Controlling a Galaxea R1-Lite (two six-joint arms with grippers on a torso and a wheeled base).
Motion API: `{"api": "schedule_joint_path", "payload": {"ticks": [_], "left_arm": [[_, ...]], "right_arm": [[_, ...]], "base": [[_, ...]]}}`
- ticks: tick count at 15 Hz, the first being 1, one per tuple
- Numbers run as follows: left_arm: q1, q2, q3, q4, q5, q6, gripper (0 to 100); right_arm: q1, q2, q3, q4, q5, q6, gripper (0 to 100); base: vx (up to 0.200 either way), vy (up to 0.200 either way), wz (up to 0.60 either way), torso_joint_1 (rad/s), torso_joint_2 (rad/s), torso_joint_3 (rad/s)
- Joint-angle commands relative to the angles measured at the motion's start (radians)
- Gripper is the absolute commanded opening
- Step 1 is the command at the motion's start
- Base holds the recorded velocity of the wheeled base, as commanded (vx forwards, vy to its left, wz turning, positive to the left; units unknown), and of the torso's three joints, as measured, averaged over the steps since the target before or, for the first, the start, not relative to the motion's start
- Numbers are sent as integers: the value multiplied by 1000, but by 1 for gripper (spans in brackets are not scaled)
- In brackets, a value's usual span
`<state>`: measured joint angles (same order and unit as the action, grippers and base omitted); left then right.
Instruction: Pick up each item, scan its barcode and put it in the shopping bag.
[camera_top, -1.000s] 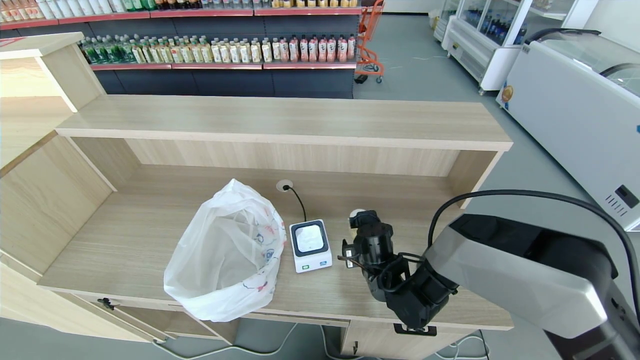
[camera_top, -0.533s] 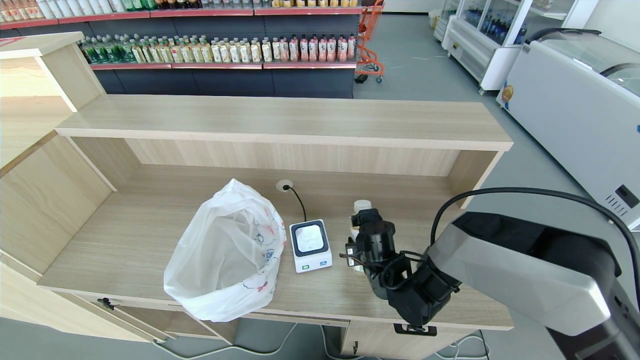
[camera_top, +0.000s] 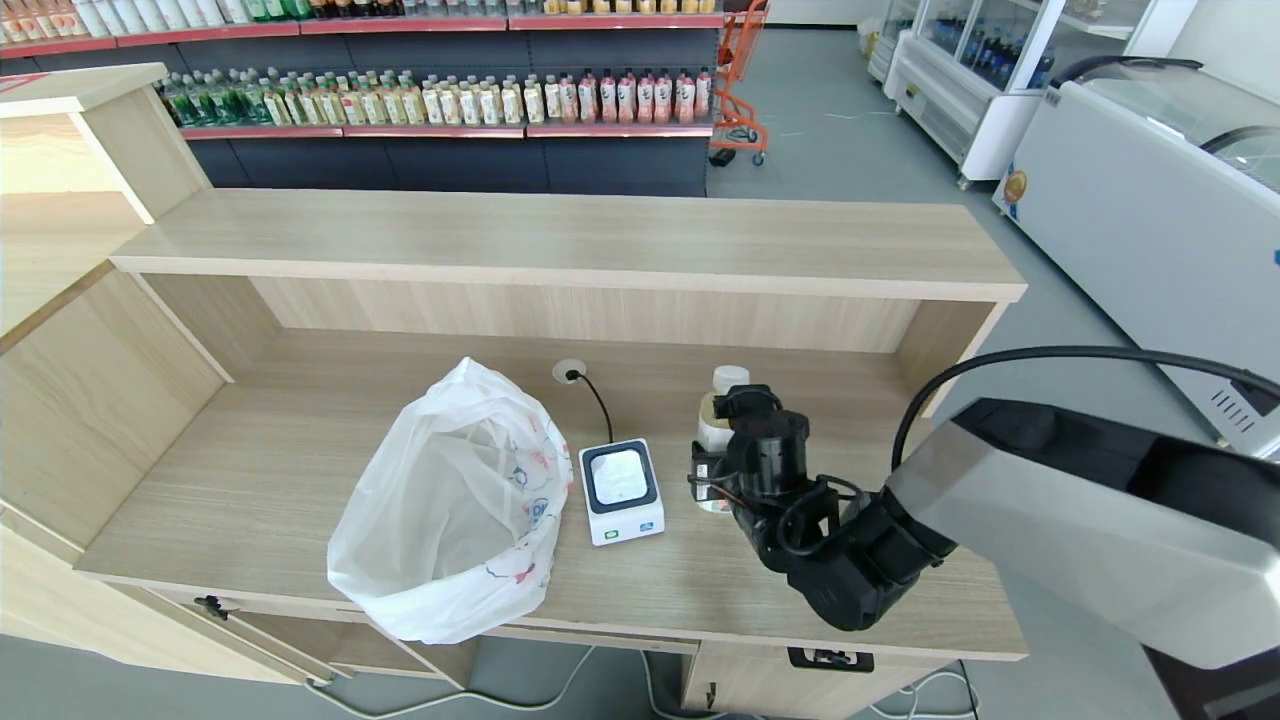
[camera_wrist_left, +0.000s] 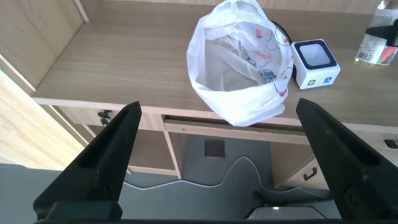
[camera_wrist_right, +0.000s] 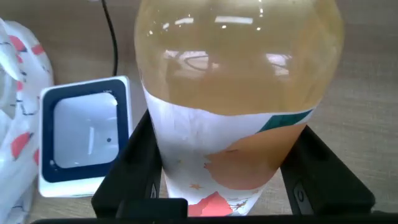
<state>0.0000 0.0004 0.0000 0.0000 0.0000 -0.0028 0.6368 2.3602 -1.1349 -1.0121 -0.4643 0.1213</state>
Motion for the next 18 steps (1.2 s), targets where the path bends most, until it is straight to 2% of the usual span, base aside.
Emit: {"api": "schedule_joint_path", "payload": {"ticks": [1, 2, 3, 4, 6, 7, 8, 10, 12, 15, 18], "left_arm": [[0, 0, 0, 0, 0, 0, 100], [0, 0, 0, 0, 0, 0, 100], [0, 0, 0, 0, 0, 0, 100], [0, 0, 0, -2, 0, 0, 100], [0, 0, 0, 0, 0, 0, 100], [0, 0, 0, 0, 0, 0, 100], [0, 0, 0, 0, 0, 0, 100], [0, 0, 0, 0, 0, 0, 100], [0, 0, 0, 0, 0, 0, 100], [0, 0, 0, 0, 0, 0, 100], [0, 0, 0, 0, 0, 0, 100]], "right_arm": [[-25, -193, 40, 44, 118, 67, 0], [-35, -242, 61, 67, 161, 80, 0], [-74, -409, 142, 124, 337, 115, 0], [-115, -535, 188, 170, 467, 144, 0], [-200, -751, 227, 279, 737, 196, 0], [-223, -806, 236, 308, 820, 215, 0], [-290, -941, 250, 400, 1036, 267, 0], [-322, -1090, 277, 512, 1240, 357, 0], [-312, -1184, 305, 561, 1349, 416, 0], [-307, -1257, 322, 564, 1520, 437, 0], [-296, -1265, 311, 566, 1572, 472, 0]], "base": [[0, 0, 0, 0, 0, 0], [0, 0, 0, 0, 0, 0], [0, 0, 0, 0, 0, 0], [0, 0, 0, 0, 0, 0], [0, 0, 0, 0, 0, 0], [0, 0, 0, 0, 0, 0], [0, 0, 0, 0, 0, 0], [0, 0, 0, 0, 0, 0], [0, 0, 0, 0, 0, 0], [0, 0, 0, 0, 0, 0], [0, 0, 0, 0, 0, 0]]}}
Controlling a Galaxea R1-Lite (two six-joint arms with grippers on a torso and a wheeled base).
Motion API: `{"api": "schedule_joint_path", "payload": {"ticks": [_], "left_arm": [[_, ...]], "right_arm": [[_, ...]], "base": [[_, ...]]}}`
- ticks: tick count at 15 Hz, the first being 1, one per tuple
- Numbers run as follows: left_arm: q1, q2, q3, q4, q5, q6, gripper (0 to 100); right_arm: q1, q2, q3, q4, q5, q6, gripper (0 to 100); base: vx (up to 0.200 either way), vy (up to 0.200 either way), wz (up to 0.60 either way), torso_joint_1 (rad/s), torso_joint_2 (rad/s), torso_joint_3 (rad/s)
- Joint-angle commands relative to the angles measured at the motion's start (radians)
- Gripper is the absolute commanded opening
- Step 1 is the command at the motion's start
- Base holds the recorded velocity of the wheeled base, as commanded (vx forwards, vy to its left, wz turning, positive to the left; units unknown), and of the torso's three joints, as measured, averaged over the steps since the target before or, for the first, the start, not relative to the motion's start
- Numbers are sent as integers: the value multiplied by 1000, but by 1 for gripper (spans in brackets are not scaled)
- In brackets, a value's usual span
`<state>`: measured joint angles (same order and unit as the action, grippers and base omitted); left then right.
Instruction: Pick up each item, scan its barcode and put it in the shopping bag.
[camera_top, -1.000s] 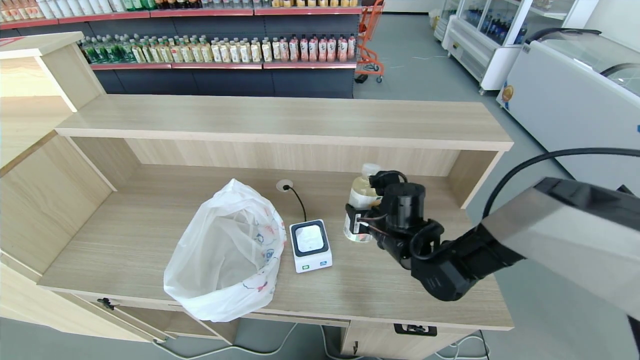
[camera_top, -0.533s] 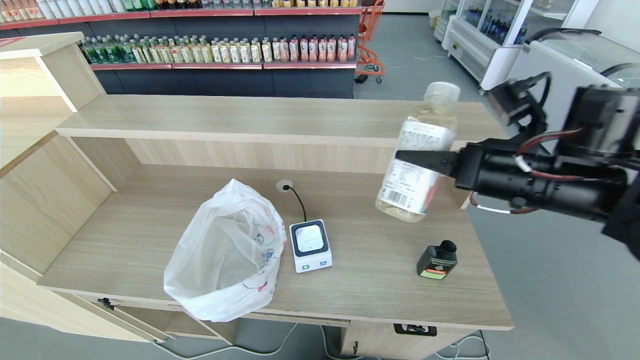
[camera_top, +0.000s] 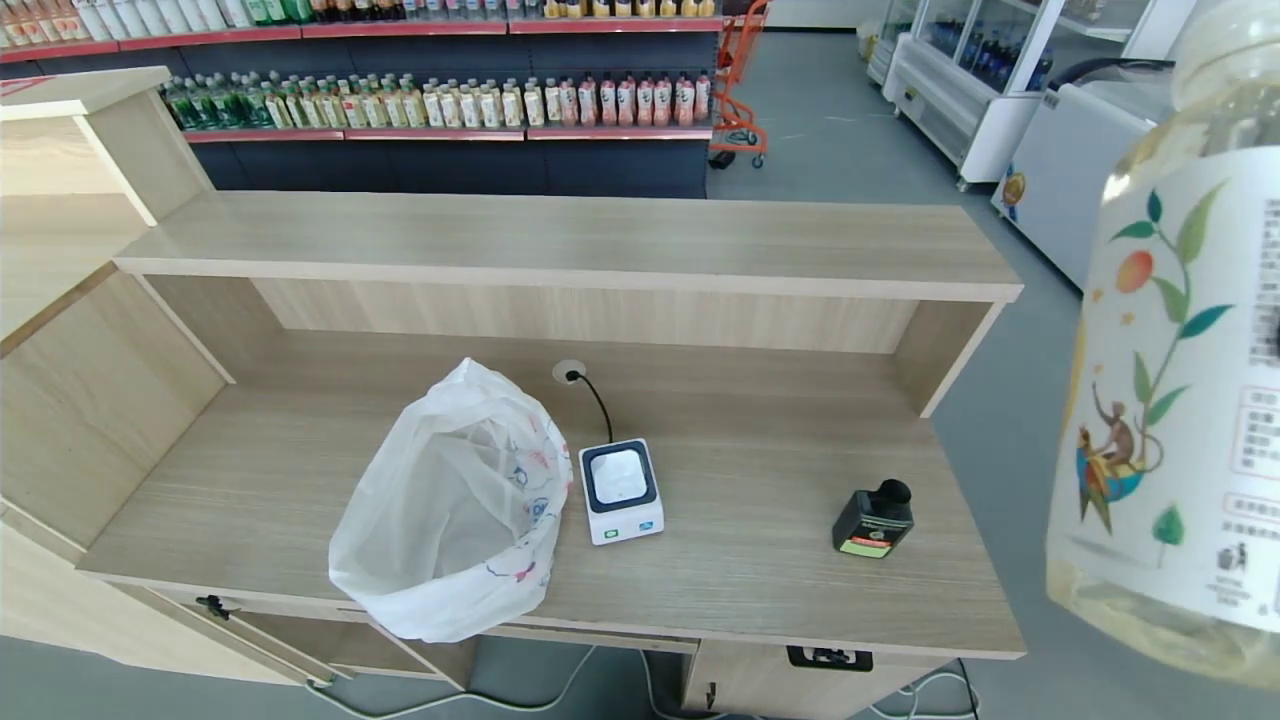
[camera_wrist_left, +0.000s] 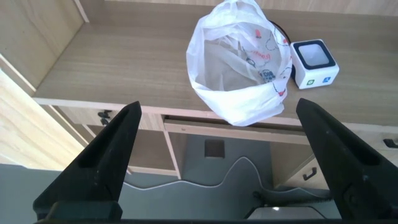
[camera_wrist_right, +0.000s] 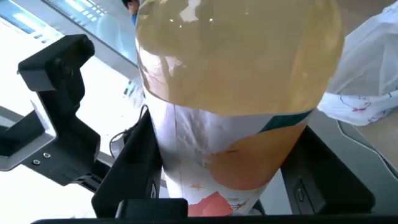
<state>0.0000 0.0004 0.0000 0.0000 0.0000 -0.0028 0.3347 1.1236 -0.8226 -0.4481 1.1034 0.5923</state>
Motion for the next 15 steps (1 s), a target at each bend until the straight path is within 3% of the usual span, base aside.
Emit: {"api": "schedule_joint_path", "payload": {"ticks": [1, 9, 15], "left_arm": [[0, 0, -2, 0, 0, 0, 100], [0, 0, 0, 0, 0, 0, 100], [0, 0, 0, -2, 0, 0, 100]], "right_arm": [[15, -28, 6, 3, 6, 3, 0], [153, -33, 0, 20, 6, 24, 0], [181, -22, -4, 22, 6, 29, 0]], "base": [[0, 0, 0, 0, 0, 0], [0, 0, 0, 0, 0, 0], [0, 0, 0, 0, 0, 0]]}}
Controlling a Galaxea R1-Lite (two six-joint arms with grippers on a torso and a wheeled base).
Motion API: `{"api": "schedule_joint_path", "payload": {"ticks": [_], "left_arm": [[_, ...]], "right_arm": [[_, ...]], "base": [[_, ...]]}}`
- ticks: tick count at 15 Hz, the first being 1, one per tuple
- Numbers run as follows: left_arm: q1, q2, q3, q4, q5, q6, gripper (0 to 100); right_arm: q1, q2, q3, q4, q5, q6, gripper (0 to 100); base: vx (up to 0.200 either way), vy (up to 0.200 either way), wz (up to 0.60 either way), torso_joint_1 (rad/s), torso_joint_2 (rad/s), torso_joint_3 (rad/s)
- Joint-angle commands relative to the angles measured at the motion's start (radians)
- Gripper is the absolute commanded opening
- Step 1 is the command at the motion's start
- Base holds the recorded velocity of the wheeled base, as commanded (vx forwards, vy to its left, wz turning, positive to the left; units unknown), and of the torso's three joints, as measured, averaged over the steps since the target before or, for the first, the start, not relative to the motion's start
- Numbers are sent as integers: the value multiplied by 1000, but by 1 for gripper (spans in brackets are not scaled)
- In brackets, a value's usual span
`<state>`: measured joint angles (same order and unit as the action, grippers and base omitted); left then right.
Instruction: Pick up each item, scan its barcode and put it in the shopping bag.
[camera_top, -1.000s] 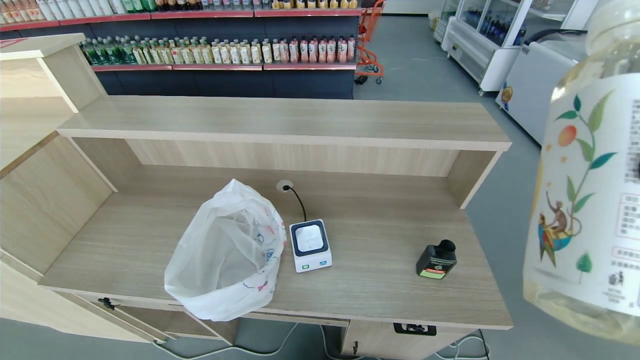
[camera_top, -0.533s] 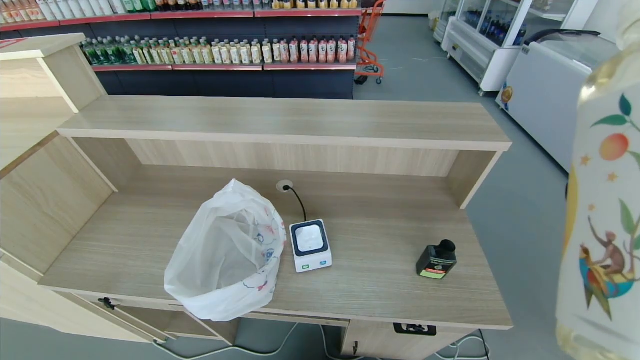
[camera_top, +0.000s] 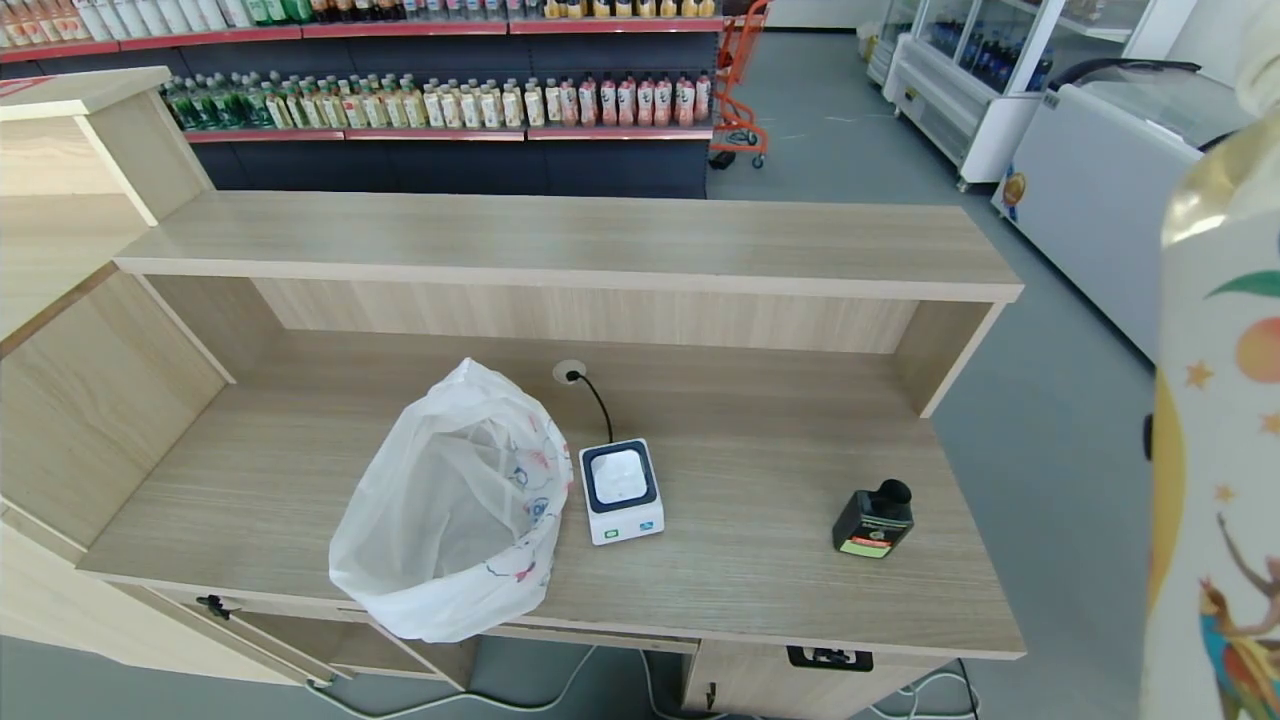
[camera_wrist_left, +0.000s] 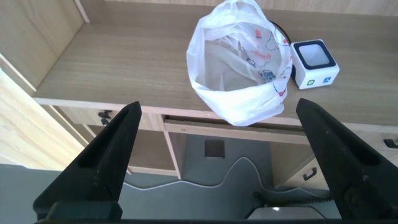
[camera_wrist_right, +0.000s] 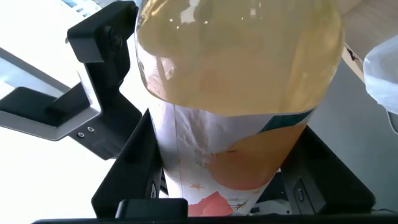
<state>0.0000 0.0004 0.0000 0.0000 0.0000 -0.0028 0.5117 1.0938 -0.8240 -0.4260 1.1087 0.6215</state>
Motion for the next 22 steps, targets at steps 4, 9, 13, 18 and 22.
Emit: {"api": "schedule_joint_path", "payload": {"ticks": [4, 9, 13, 18, 22], "left_arm": [[0, 0, 0, 0, 0, 0, 100], [0, 0, 0, 0, 0, 0, 100], [0, 0, 0, 0, 0, 0, 100], [0, 0, 0, 0, 0, 0, 100], [0, 0, 0, -2, 0, 0, 100]], "right_arm": [[2, -3, 20, 0, -1, -2, 0], [-13, 9, 54, -2, -55, -106, 0], [-84, 141, 166, -11, -570, -691, 0], [-153, 227, 292, -246, -989, -1028, 0], [-196, 248, 352, -335, -991, -1180, 0]], "base": [[0, 0, 0, 0, 0, 0], [0, 0, 0, 0, 0, 0], [0, 0, 0, 0, 0, 0], [0, 0, 0, 0, 0, 0], [0, 0, 0, 0, 0, 0]]}}
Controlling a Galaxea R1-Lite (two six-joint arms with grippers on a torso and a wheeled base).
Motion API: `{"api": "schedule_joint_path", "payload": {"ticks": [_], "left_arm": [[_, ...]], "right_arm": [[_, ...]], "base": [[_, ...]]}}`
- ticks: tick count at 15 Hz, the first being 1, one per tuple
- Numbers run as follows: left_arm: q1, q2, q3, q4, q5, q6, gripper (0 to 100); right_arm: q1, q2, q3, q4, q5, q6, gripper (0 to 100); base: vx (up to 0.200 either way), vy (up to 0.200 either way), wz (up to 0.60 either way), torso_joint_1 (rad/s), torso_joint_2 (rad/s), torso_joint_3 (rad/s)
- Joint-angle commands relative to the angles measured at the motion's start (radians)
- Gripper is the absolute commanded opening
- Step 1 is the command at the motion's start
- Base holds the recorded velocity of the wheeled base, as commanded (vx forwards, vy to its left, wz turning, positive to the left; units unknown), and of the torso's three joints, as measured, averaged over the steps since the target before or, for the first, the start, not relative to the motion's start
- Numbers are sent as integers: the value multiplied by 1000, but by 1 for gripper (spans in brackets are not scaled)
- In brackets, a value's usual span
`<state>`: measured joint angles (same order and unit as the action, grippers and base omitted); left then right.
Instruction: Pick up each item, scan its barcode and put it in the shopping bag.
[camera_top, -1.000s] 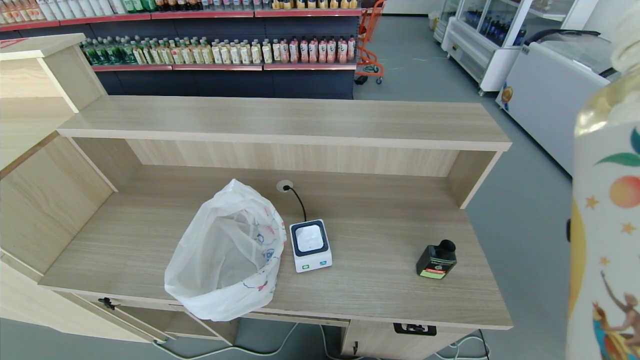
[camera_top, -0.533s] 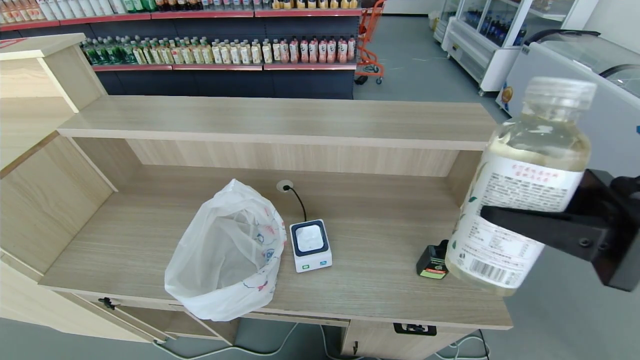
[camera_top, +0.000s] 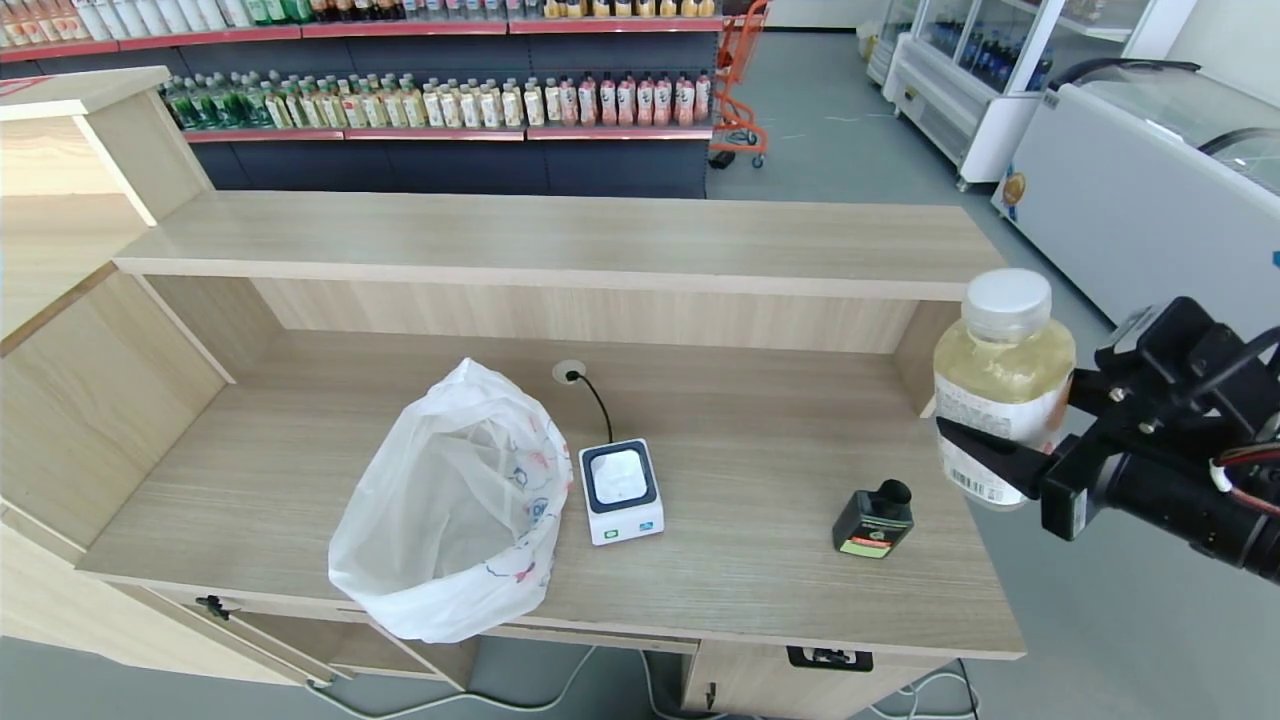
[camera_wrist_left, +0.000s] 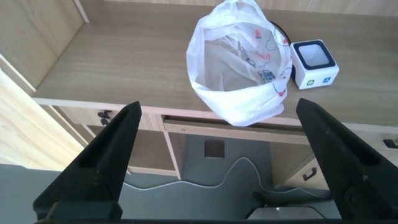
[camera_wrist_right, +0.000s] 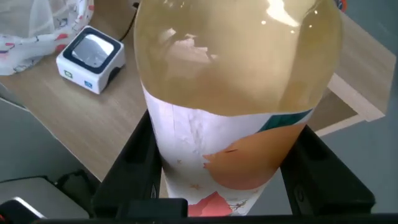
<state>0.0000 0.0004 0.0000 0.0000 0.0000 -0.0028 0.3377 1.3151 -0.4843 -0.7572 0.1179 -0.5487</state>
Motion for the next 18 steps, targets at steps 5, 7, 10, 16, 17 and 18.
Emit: {"api": "schedule_joint_path", "payload": {"ticks": [5, 7, 10, 16, 17, 18], "left_arm": [[0, 0, 0, 0, 0, 0, 100], [0, 0, 0, 0, 0, 0, 100], [0, 0, 0, 0, 0, 0, 100], [0, 0, -2, 0, 0, 3, 100], [0, 0, 0, 0, 0, 3, 100], [0, 0, -2, 0, 0, 3, 100]], "right_arm": [[-63, 82, 42, -106, -101, -63, 0], [-60, 92, 53, -119, -103, -99, 0], [-55, 115, 53, -122, -104, -111, 0], [-17, 268, -5, -292, -99, -108, 0], [-11, 291, -19, -307, -98, -108, 0], [3, 362, -60, -356, -93, -106, 0]], "base": [[0, 0, 0, 0, 0, 0], [0, 0, 0, 0, 0, 0], [0, 133, 0, 3, -2, 2], [0, 200, 0, 5, -1, 2], [0, 200, 0, -2, 2, 2], [0, 200, 0, 2, 2, 2]]}}
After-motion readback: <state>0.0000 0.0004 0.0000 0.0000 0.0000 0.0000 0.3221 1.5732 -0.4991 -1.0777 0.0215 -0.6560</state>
